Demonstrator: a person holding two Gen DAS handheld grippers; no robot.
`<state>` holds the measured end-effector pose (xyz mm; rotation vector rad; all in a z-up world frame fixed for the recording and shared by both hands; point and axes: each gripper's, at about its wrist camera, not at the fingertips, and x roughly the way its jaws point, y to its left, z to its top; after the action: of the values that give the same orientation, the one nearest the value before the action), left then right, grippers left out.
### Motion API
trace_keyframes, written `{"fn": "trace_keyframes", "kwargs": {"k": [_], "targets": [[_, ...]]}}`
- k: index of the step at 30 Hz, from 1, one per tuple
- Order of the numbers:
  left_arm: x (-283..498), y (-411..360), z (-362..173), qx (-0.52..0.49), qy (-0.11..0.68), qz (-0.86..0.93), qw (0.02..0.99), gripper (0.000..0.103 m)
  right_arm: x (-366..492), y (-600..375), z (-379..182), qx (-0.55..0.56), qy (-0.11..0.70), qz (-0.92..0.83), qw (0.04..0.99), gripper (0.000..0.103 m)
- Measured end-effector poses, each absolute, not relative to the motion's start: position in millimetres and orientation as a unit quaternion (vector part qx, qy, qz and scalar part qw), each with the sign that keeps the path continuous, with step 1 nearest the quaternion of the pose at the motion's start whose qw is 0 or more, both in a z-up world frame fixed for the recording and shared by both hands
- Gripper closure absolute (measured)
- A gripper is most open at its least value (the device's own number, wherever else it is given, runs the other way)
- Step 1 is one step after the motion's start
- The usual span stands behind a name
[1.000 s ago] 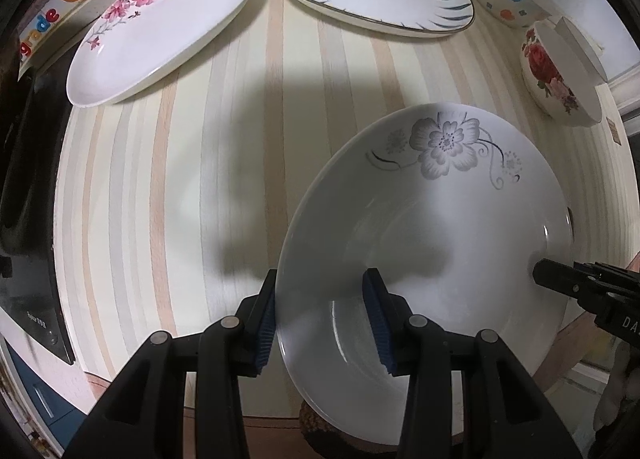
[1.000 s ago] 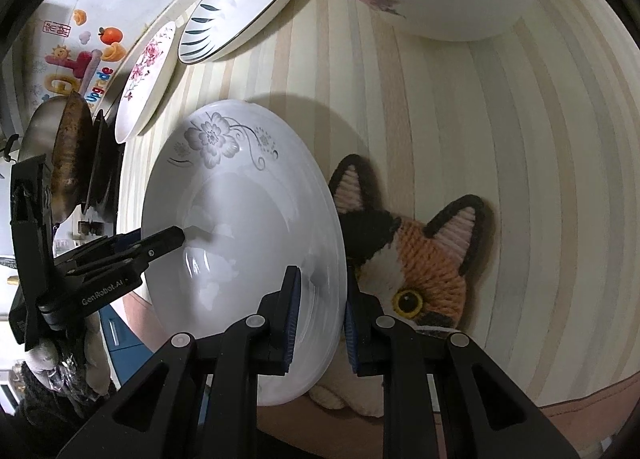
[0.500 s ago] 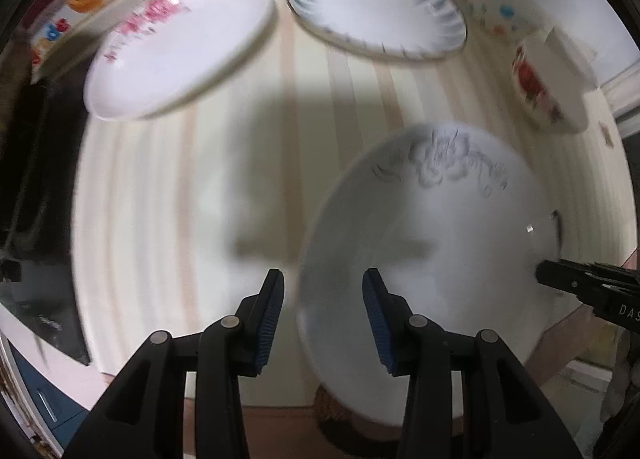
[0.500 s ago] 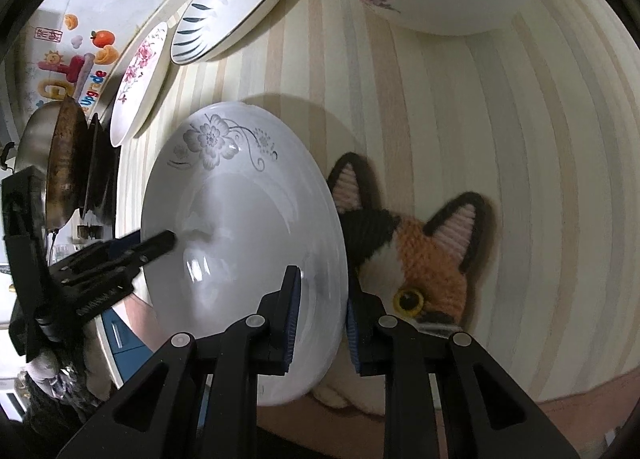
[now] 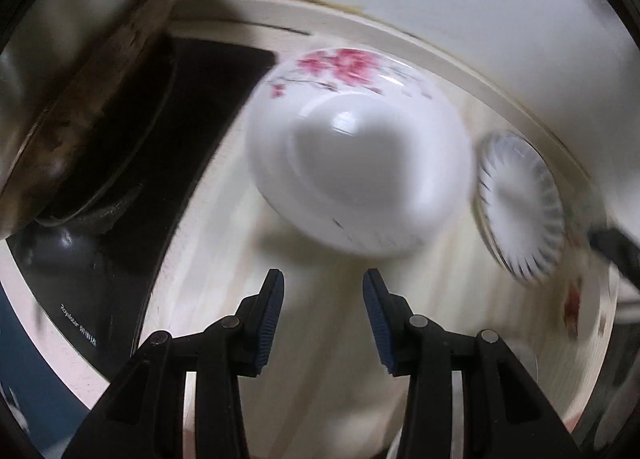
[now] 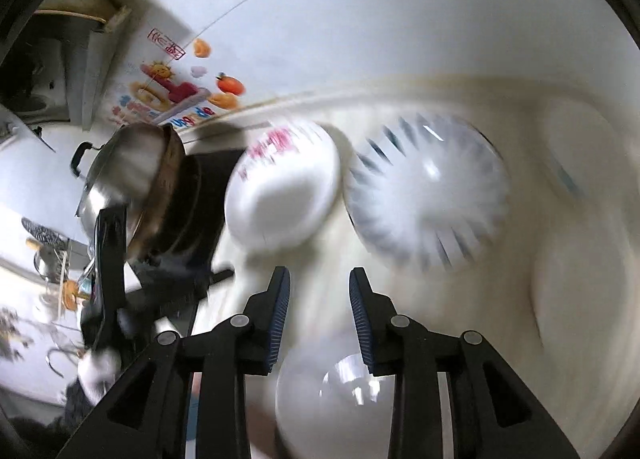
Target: Organize plates and bowls
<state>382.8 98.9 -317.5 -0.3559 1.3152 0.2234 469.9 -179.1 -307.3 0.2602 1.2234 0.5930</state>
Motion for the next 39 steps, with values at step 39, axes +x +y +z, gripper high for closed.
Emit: {"fn": "trace_keyframes", "kwargs": {"k": [39], "targets": [[383.9,77.4,-298.4,-0.137,0.585,0.074,0.796,0.079,564.0,-127.4,-360.0,0.058,0.578,0.289,0.761,0.088]]}}
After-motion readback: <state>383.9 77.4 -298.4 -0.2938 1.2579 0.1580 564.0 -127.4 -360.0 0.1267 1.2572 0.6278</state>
